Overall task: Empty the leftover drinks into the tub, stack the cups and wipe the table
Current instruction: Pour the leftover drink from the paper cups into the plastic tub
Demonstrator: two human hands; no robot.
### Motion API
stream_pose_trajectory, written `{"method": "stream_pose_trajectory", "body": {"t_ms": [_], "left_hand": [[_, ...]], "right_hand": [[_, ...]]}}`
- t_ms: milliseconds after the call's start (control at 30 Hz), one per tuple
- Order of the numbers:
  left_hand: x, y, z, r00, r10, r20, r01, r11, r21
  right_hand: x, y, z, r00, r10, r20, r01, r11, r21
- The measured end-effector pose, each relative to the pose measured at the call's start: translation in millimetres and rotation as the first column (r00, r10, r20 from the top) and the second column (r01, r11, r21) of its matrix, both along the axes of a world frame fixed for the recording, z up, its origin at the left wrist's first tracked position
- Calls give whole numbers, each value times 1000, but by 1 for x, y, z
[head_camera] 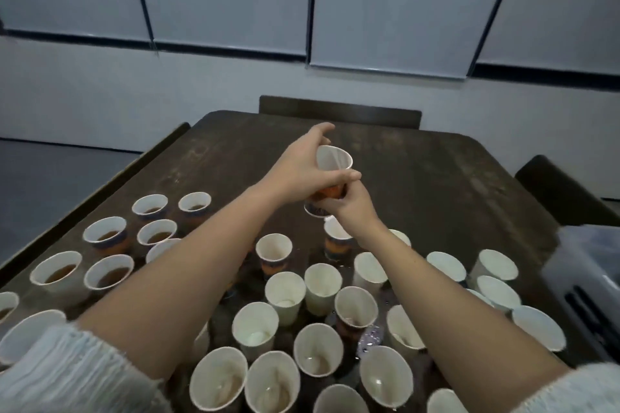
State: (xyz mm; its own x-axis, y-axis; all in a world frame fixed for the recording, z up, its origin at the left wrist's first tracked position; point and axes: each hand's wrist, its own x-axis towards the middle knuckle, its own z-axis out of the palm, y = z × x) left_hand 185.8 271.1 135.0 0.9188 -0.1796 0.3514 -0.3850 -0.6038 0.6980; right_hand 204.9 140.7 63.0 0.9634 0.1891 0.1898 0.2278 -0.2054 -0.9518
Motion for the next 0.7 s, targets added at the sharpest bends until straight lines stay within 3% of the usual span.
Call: {"method": "stream_pose_trajectory", "body": {"t_ms": [333,567,700], "left_hand": [[-27,-232,-24,965,-260,-27,254,957,-138],[-54,-372,-59,896,-419,-146,356,876,-324],[-63,-428,-95,886,-402,-230,342,903,-259]], "right_hand": [[-69,-246,7,956,-293,18,294,955,-37],[-121,-399,-4,877,-480,17,480,875,-54],[-150,-466,-12,830,-558,-7,551,821,-153]]}}
